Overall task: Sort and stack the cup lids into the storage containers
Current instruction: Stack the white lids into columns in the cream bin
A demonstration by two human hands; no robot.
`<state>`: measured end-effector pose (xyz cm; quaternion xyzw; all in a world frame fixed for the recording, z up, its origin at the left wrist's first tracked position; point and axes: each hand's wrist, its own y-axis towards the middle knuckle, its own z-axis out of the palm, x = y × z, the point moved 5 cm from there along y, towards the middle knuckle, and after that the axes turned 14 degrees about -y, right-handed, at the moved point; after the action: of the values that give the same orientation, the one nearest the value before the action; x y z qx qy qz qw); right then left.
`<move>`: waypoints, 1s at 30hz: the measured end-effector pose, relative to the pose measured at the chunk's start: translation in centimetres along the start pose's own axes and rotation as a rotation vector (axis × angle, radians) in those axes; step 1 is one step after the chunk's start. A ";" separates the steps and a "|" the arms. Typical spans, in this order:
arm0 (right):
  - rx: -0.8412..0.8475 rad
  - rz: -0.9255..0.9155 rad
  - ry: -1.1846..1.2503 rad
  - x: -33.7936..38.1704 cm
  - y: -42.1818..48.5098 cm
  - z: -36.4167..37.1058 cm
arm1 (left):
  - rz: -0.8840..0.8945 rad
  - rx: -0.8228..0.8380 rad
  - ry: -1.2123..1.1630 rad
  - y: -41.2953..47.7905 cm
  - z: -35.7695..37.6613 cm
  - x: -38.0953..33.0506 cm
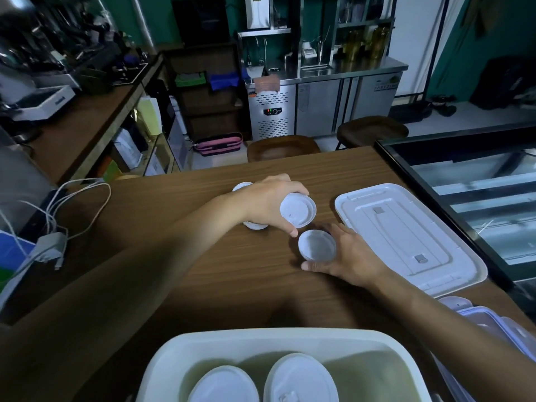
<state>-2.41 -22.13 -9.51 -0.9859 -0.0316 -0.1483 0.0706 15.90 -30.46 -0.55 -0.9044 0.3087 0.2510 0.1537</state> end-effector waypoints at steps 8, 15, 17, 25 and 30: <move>-0.067 -0.096 0.030 0.9 -0.7 -1.3 | 0.024 -0.127 -0.120 -8.5 -2.4 -3.0; -0.226 -0.300 0.269 4.2 -7.0 -7.3 | 0.097 -0.215 -0.313 -16.8 -2.7 -5.0; -0.239 -0.365 0.327 5.6 -9.6 -8.9 | 0.111 -0.226 -0.320 -18.8 -2.3 -5.3; -0.111 -0.501 0.380 9.3 -17.5 -10.4 | 0.050 -0.151 -0.424 -25.5 0.4 -7.6; -0.030 -0.501 0.384 10.0 -19.9 -9.4 | 0.058 -0.116 -0.440 -27.5 2.6 -9.0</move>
<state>2.76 -3.47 4.96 -0.9024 -0.2573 -0.3449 0.0218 26.24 -4.04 5.59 -0.8260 0.2787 0.4639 0.1575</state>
